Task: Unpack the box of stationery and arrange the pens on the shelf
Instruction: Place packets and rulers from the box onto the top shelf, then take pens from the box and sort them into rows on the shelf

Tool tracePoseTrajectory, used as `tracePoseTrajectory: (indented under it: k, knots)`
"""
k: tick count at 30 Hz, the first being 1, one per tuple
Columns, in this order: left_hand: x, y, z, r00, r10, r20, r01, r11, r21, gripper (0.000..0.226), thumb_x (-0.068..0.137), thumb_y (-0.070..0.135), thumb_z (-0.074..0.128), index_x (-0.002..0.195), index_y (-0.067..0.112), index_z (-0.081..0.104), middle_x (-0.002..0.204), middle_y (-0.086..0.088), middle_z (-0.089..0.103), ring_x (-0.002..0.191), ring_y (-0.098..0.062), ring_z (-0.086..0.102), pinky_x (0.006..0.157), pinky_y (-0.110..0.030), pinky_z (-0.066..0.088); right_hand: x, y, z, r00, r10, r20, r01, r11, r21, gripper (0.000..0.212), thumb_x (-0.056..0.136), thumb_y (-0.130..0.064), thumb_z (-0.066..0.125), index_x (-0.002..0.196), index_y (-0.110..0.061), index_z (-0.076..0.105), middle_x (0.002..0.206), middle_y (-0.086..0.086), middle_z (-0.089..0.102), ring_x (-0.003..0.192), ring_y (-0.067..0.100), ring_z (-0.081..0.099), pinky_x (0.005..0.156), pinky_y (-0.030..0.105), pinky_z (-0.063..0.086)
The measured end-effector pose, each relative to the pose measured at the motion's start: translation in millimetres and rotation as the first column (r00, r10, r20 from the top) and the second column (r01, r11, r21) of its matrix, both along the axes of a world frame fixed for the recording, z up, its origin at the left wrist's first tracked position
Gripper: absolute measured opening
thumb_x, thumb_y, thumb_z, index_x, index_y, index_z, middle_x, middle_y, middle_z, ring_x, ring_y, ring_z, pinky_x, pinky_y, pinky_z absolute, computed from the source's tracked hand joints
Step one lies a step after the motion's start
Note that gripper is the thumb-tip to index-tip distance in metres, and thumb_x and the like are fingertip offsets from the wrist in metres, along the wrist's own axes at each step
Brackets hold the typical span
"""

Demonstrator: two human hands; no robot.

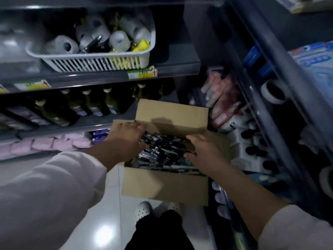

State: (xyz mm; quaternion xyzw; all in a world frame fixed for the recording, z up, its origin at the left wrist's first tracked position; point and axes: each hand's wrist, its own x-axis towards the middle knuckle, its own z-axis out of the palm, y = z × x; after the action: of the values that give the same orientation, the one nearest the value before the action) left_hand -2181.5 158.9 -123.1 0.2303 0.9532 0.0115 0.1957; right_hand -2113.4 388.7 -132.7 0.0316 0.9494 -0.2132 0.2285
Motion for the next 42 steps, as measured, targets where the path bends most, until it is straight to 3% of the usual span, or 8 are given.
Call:
tracePoseTrajectory:
  k: [11,15,21,26,28,32,37,42]
  knots:
    - [-5.1,21.2,-131.6,0.987,-0.078,0.14,0.07,0.996,0.058,0.062,0.086,0.044,0.056,0.14,0.02,0.038,0.131,-0.006,0.052,0.12,-0.026,0.049,0.094,-0.035,0.043,-17.3,19.0,-111.4,0.955,0.109,0.275,-0.116,0.993,0.008,0.058,0.09,-0.018,0.064,0.142,-0.017,0.041,0.142,0.007,0.044,0.125,0.023,0.045,0.1,0.031,0.043]
    - [-9.4,38.0,-175.4,0.967,-0.151,0.205,0.143,0.988,0.055,0.072,0.084,0.044,0.062,0.144,0.019,0.032,0.134,-0.006,0.048,0.121,-0.025,0.048,0.093,-0.036,0.044,-25.3,25.8,-157.3,0.932,0.172,0.318,-0.189,0.982,0.024,0.073,0.087,-0.022,0.068,0.149,-0.021,0.029,0.153,0.003,0.032,0.135,0.024,0.036,0.107,0.033,0.038]
    - [-10.3,47.3,-231.2,0.949,-0.245,0.201,0.244,0.969,0.028,0.073,0.08,0.033,0.064,0.143,0.02,0.031,0.139,-0.006,0.043,0.127,-0.024,0.039,0.102,-0.037,0.036,-24.4,27.1,-218.6,0.903,0.249,0.349,-0.28,0.959,0.039,0.085,0.079,-0.032,0.074,0.149,-0.022,0.027,0.155,0.002,0.027,0.139,0.025,0.029,0.112,0.037,0.032]
    - [-9.7,54.4,-252.0,0.943,-0.267,0.198,0.294,0.947,-0.126,0.08,0.081,0.031,0.062,0.148,0.022,0.019,0.155,-0.011,0.014,0.143,-0.027,0.012,0.114,-0.046,0.012,-27.5,26.2,-245.3,0.911,0.287,0.296,-0.326,0.941,0.09,0.092,0.077,-0.039,0.073,0.15,-0.027,0.019,0.158,-0.002,0.016,0.145,0.023,0.013,0.118,0.036,0.017]
    - [-10.2,56.6,-252.2,0.948,-0.267,0.174,0.293,0.945,-0.146,0.08,0.08,0.033,0.063,0.148,0.024,0.021,0.151,-0.012,0.017,0.14,-0.03,0.016,0.113,-0.048,0.013,-31.6,24.3,-247.8,0.909,0.303,0.287,-0.344,0.934,0.102,0.095,0.075,-0.041,0.074,0.15,-0.028,0.018,0.156,-0.002,0.02,0.144,0.024,0.015,0.116,0.037,0.015]
    - [-11.1,56.8,-251.2,0.966,-0.237,0.1,0.251,0.953,-0.168,0.069,0.081,0.046,0.059,0.14,0.026,0.03,0.135,-0.01,0.032,0.126,-0.03,0.031,0.106,-0.049,0.022,-39.3,23.0,-246.4,0.922,0.275,0.274,-0.315,0.942,0.113,0.076,0.075,-0.039,0.073,0.14,-0.026,0.035,0.137,0.004,0.04,0.129,0.027,0.034,0.105,0.037,0.03]
    - [-13.0,58.1,-249.1,0.974,-0.218,0.061,0.225,0.964,-0.14,0.06,0.084,0.046,0.055,0.134,0.019,0.035,0.131,-0.008,0.037,0.122,-0.028,0.035,0.101,-0.042,0.028,-37.2,23.7,-249.7,0.923,0.235,0.303,-0.259,0.965,0.038,0.044,0.085,-0.03,0.066,0.122,-0.017,0.047,0.126,0.008,0.045,0.12,0.028,0.042,0.092,0.034,0.041]
    - [-15.2,54.5,-249.1,0.979,-0.195,0.056,0.201,0.966,-0.159,0.051,0.089,0.041,0.049,0.133,0.018,0.038,0.131,-0.009,0.037,0.123,-0.029,0.034,0.102,-0.043,0.027,-41.7,25.0,-248.1,0.918,0.243,0.315,-0.279,0.957,0.076,0.046,0.089,-0.033,0.061,0.13,-0.018,0.046,0.134,0.009,0.045,0.123,0.028,0.04,0.097,0.036,0.039]
